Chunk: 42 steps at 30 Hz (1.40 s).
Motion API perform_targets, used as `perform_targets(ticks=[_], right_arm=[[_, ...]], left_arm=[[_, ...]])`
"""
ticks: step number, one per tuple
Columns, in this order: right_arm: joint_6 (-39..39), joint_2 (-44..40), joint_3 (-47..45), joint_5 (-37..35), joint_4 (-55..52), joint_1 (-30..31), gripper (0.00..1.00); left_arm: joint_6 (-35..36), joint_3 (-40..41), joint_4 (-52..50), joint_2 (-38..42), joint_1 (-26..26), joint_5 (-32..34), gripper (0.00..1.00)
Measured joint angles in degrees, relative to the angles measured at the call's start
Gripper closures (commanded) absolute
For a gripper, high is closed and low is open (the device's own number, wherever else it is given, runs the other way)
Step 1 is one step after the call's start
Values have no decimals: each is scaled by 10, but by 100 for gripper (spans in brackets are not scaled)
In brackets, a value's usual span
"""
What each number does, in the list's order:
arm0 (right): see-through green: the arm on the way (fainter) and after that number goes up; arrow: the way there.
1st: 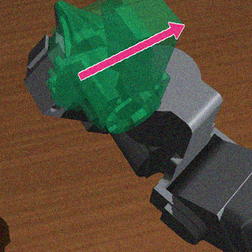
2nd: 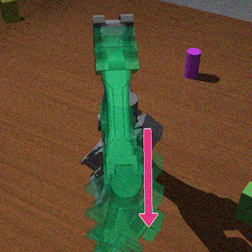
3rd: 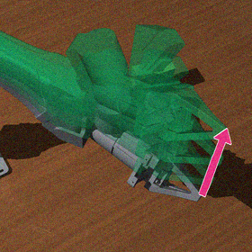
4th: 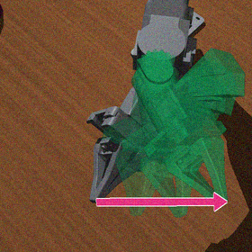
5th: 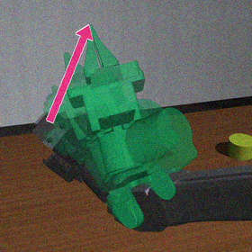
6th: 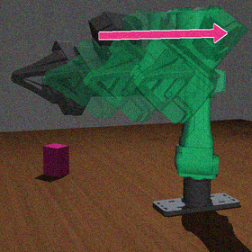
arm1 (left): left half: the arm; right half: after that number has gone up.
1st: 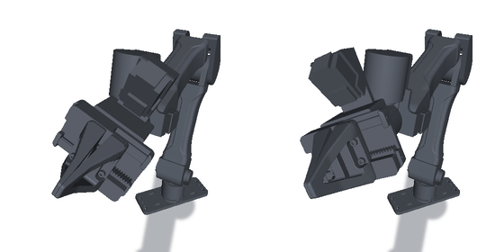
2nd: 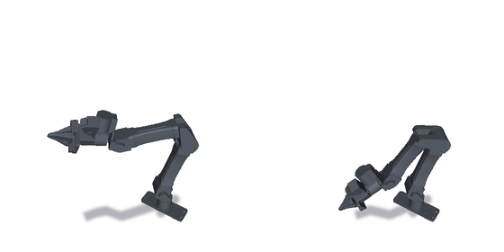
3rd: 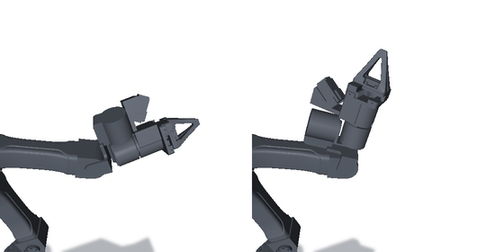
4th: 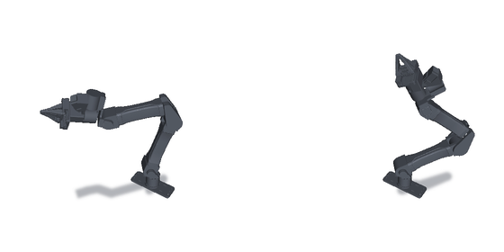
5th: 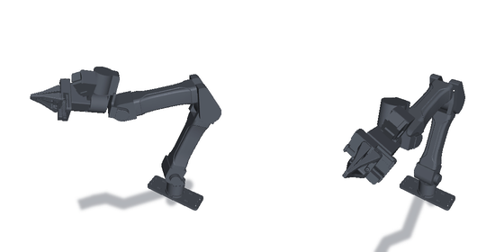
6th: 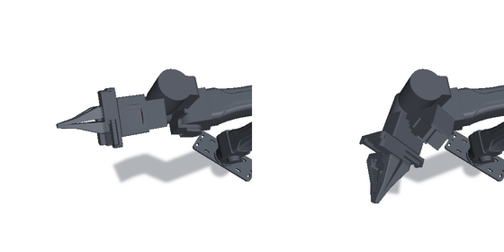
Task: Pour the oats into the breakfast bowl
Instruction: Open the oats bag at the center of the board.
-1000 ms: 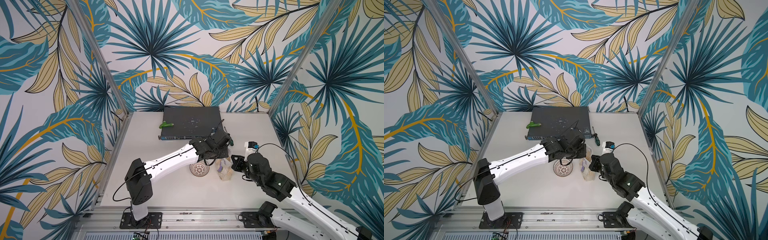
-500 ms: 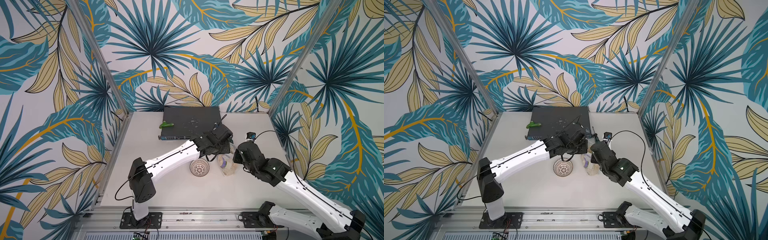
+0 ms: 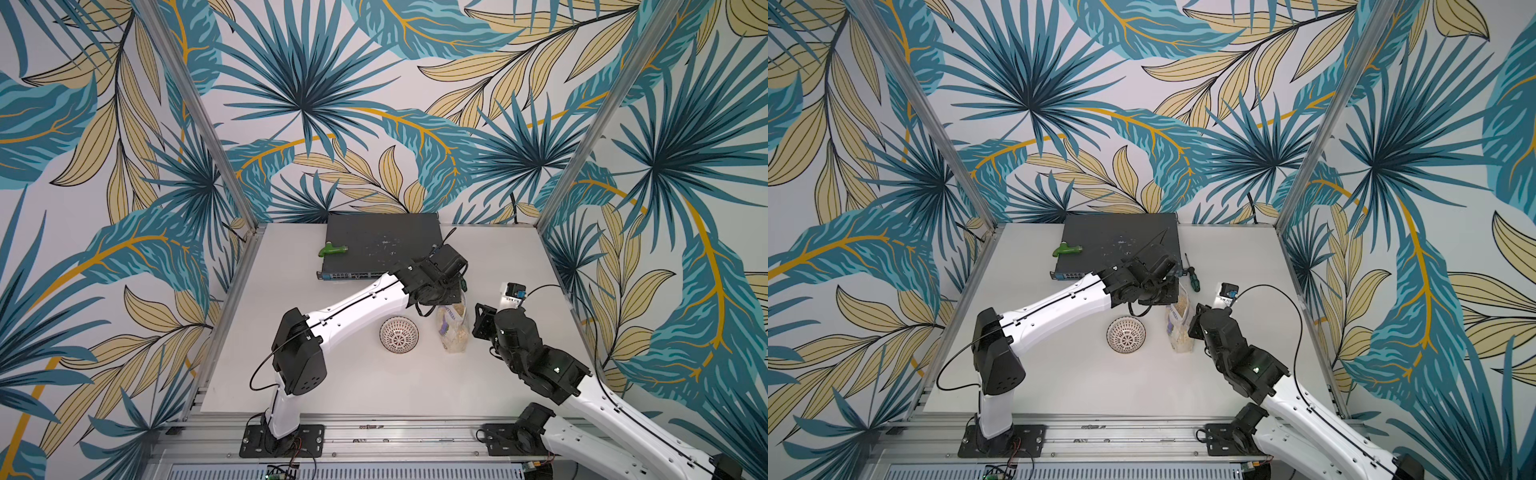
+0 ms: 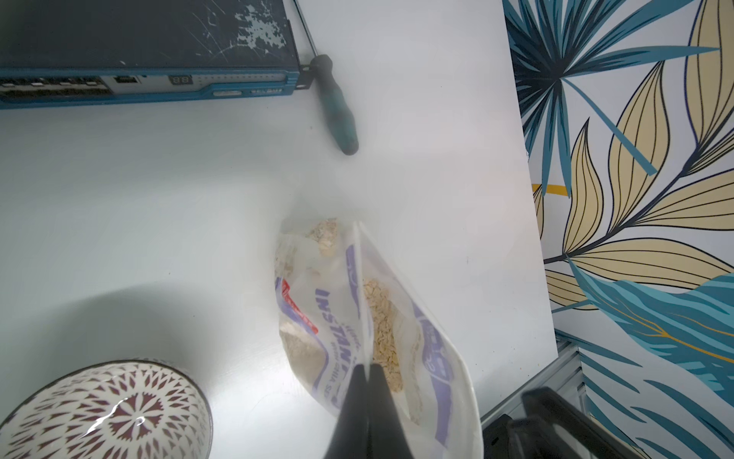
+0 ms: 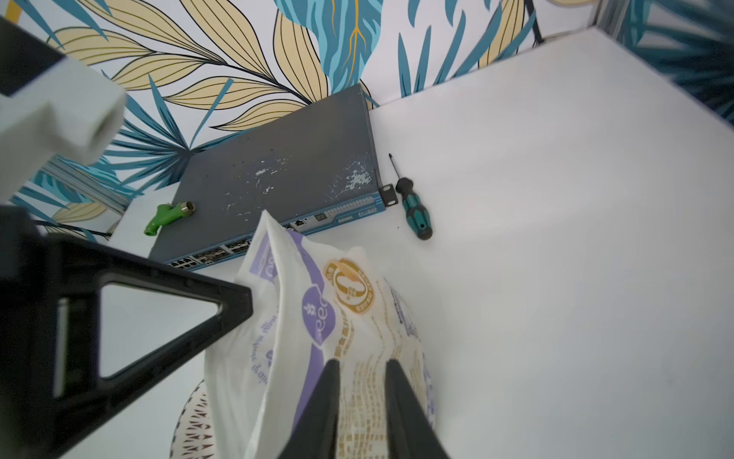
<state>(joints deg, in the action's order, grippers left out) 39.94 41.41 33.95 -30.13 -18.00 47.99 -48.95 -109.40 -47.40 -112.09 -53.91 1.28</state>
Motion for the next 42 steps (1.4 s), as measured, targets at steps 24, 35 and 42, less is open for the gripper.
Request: perform_targets(ticks=[24, 35, 42], right_arm=[[14, -57, -165, 37, 100, 82, 0], [-3, -6, -260, -33, 225, 140, 0], [-31, 77, -285, -57, 342, 142, 0]], left_arm=[[-73, -41, -30, -21, 20, -13, 100], [-136, -55, -56, -24, 21, 24, 100], [-148, -62, -65, -27, 22, 41, 100]])
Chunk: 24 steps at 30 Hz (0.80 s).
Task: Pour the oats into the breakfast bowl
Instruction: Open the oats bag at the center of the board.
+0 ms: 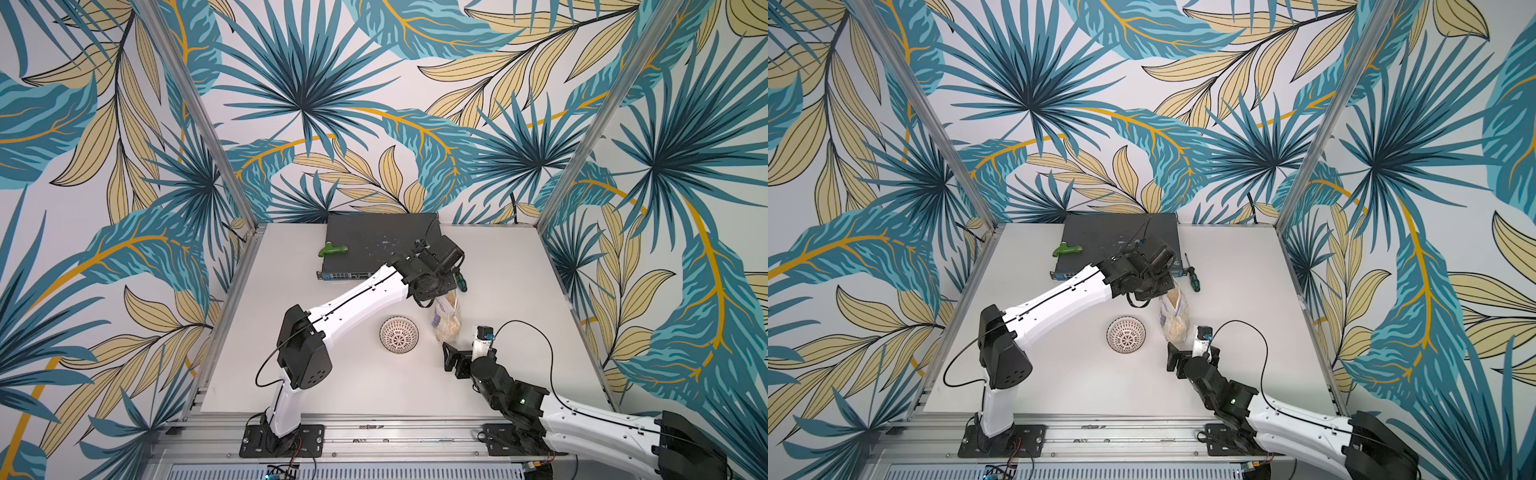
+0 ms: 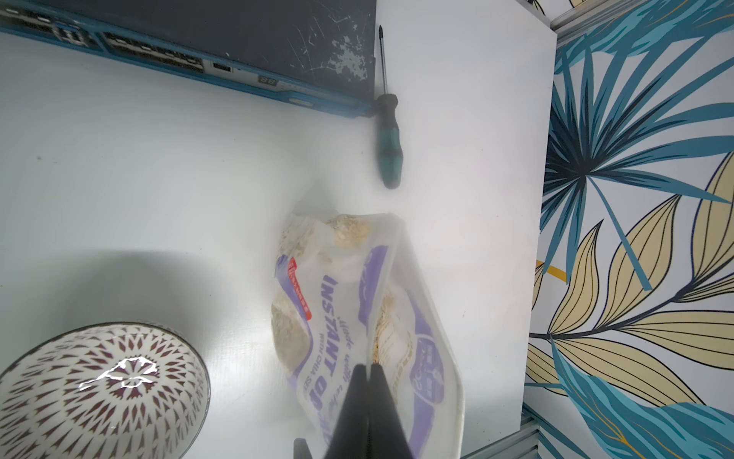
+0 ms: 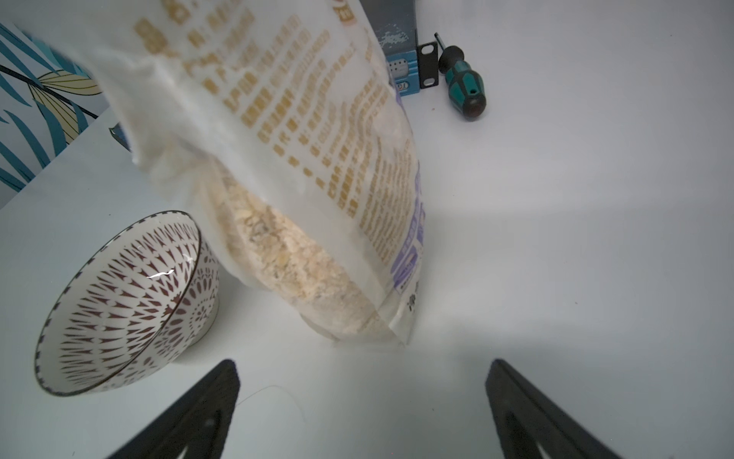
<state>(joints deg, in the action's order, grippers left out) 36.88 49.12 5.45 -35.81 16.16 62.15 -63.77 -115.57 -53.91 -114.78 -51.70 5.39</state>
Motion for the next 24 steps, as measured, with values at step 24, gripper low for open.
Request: perform_targets(ticks=[24], right_arm=[[-177, 320, -41, -56, 407, 11, 0]], left_arm=[[-14, -18, -15, -10, 0, 2, 100]])
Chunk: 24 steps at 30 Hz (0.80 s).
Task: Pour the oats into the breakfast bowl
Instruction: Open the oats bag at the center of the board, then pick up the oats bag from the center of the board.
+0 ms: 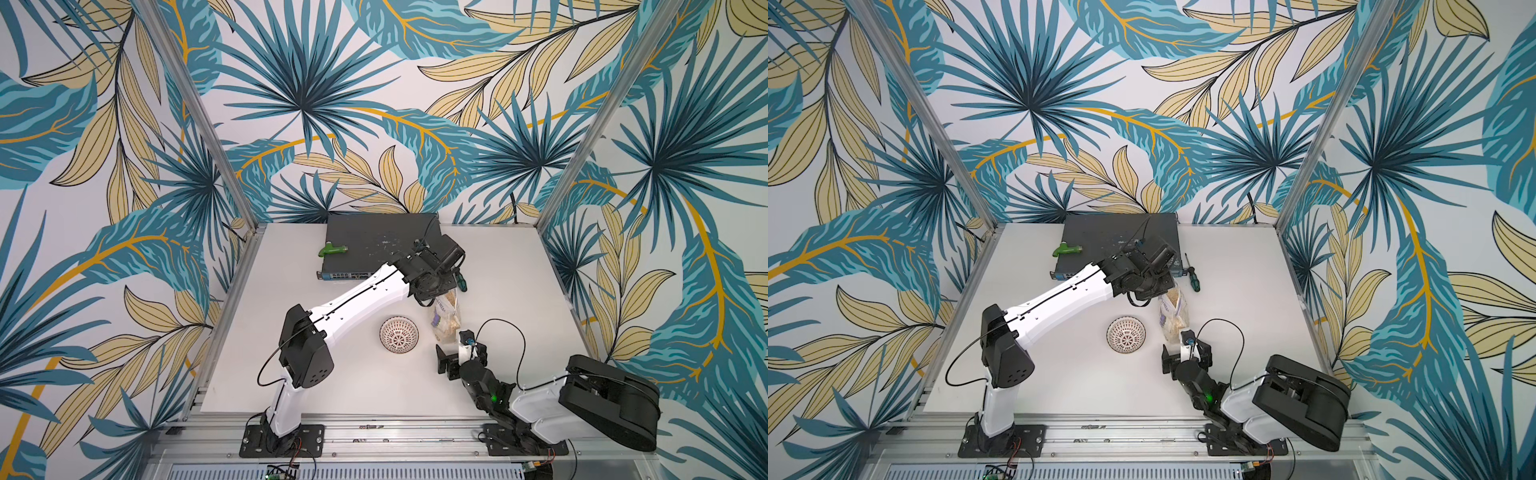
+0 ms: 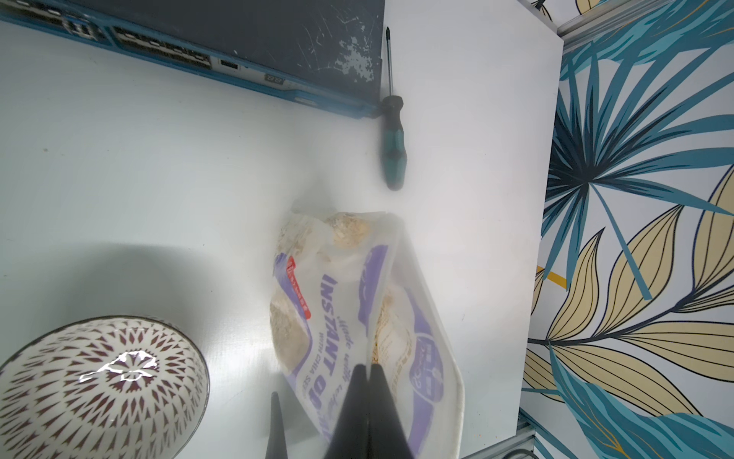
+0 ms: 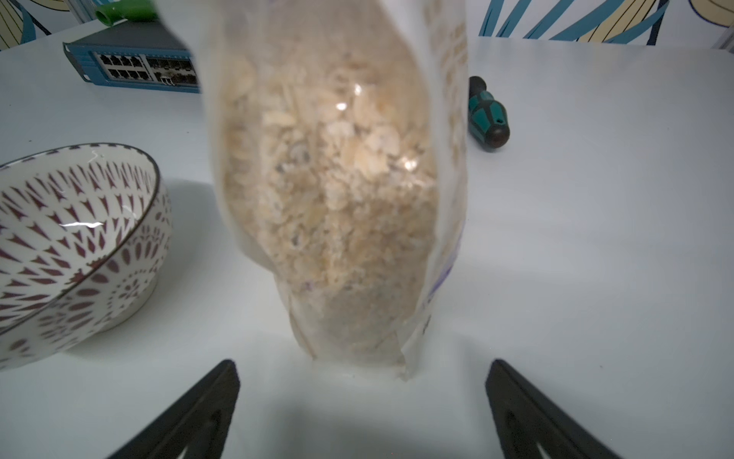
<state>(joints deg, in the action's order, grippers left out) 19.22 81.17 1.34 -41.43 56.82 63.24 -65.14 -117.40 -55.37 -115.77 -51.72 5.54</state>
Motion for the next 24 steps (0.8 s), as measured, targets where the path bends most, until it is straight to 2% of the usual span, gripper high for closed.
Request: perform_targets(ticks=[7, 24], right_arm=[[-39, 94, -3, -22, 117, 1, 0], [-56, 258, 11, -42, 279, -13, 0]], left_arm=[[-9, -9, -3, -5, -5, 3, 100], [-10, -10, -7, -7, -9, 7, 100]])
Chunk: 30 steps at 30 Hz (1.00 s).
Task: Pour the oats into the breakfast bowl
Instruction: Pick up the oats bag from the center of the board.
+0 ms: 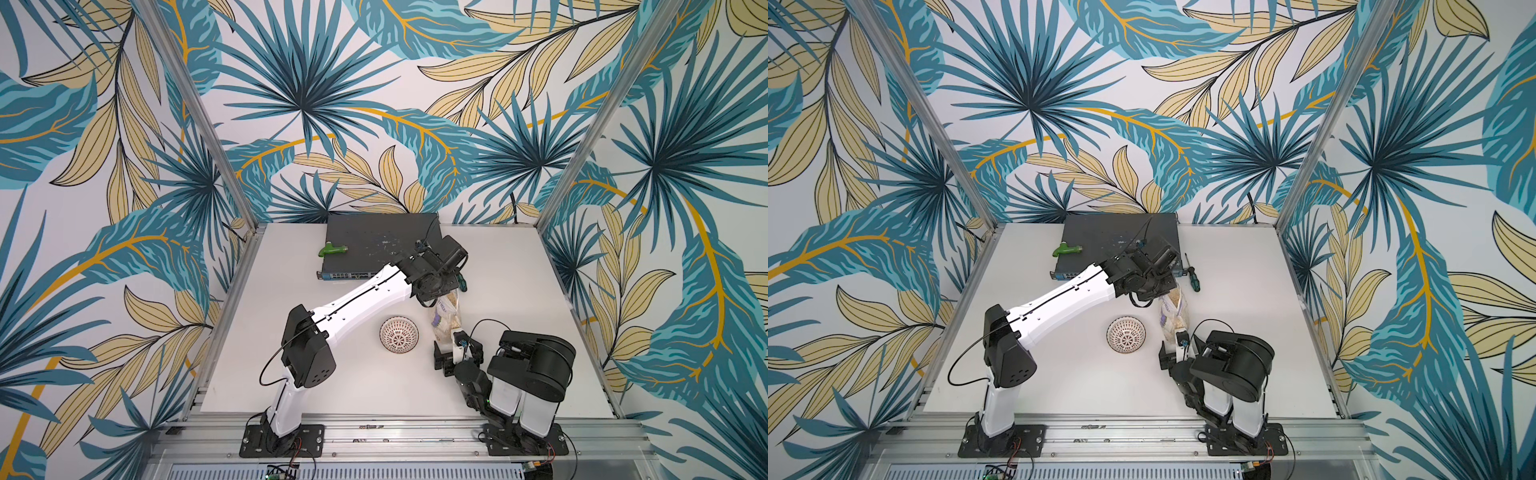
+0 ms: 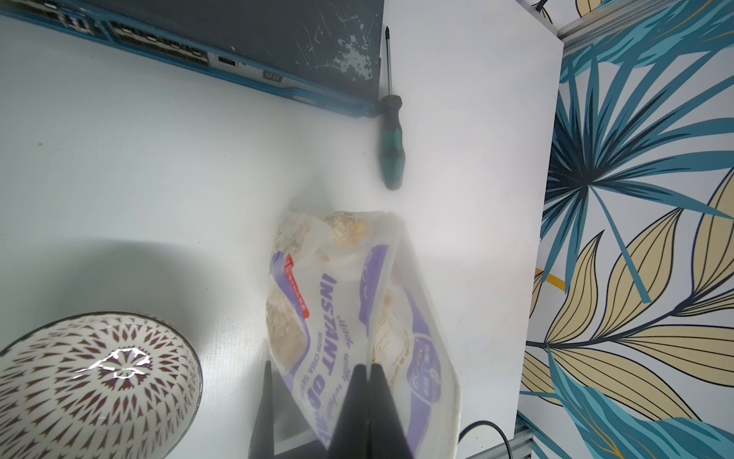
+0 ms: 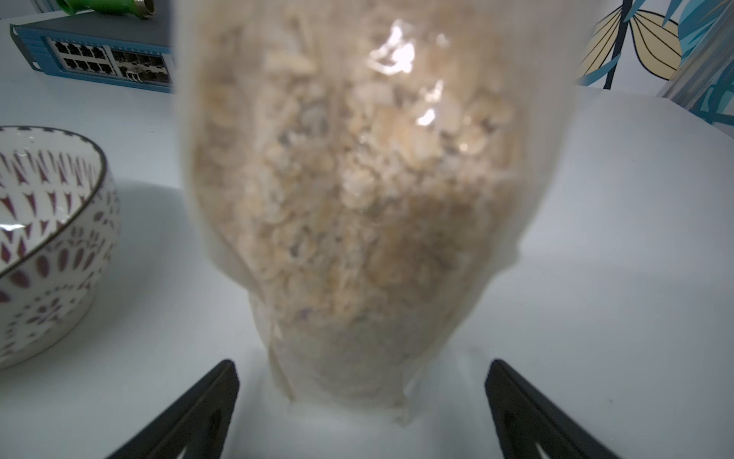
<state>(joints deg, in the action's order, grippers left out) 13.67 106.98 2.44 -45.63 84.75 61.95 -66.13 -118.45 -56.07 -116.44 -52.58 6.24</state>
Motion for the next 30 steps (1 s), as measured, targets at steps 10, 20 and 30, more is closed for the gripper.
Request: perform_targets(ticks=[10, 20, 30], right_arm=[[-32, 70, 7, 32, 78, -35, 0], [-28, 107, 32, 46, 105, -60, 0], [-34, 116, 57, 59, 105, -92, 0]], left_arm=[[-5, 0, 0, 0, -1, -12, 100], [-15, 1, 0, 0, -1, -23, 100], [-15, 2, -1, 0, -2, -23, 100]])
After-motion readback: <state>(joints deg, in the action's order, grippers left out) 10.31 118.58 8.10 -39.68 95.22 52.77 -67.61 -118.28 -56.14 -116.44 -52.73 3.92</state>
